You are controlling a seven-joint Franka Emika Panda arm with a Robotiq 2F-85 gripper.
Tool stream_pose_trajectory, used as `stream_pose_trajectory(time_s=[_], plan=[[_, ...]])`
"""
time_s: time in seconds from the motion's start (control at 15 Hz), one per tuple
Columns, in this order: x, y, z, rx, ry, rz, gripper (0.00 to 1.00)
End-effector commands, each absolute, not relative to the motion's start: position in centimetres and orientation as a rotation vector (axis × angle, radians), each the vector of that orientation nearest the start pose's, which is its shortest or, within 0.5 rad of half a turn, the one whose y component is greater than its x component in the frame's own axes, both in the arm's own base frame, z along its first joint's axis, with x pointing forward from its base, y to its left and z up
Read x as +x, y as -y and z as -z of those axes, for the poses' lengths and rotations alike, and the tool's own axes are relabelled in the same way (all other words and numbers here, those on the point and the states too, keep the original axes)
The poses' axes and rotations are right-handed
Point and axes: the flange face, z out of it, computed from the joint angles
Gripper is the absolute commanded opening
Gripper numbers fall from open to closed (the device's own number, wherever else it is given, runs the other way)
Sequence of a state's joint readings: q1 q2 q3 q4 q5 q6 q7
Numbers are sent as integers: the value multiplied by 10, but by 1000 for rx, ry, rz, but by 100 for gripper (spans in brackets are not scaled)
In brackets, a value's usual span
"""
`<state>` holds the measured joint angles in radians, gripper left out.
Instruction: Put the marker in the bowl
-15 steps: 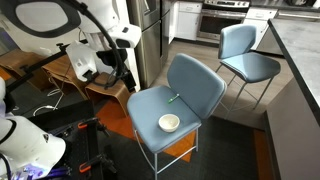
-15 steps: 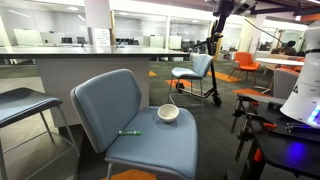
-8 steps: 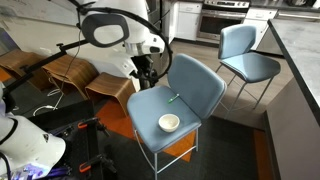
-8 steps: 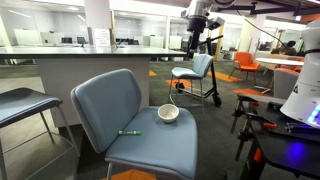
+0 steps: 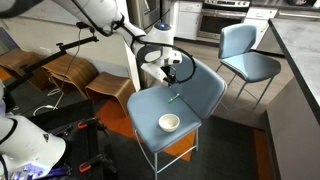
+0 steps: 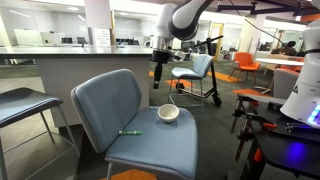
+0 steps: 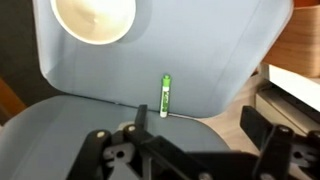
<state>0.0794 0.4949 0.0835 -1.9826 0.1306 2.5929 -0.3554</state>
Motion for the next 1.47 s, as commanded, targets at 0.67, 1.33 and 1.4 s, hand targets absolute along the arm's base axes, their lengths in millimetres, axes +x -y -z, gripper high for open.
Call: stream_pose_trajectory(time_s=[0.67,1.33,1.4], plan=[[716,-153,-65,-2867,814,150,100],[726,-155,6,-2861,784,23,100],[727,-154,10,-2863,779,11,100]])
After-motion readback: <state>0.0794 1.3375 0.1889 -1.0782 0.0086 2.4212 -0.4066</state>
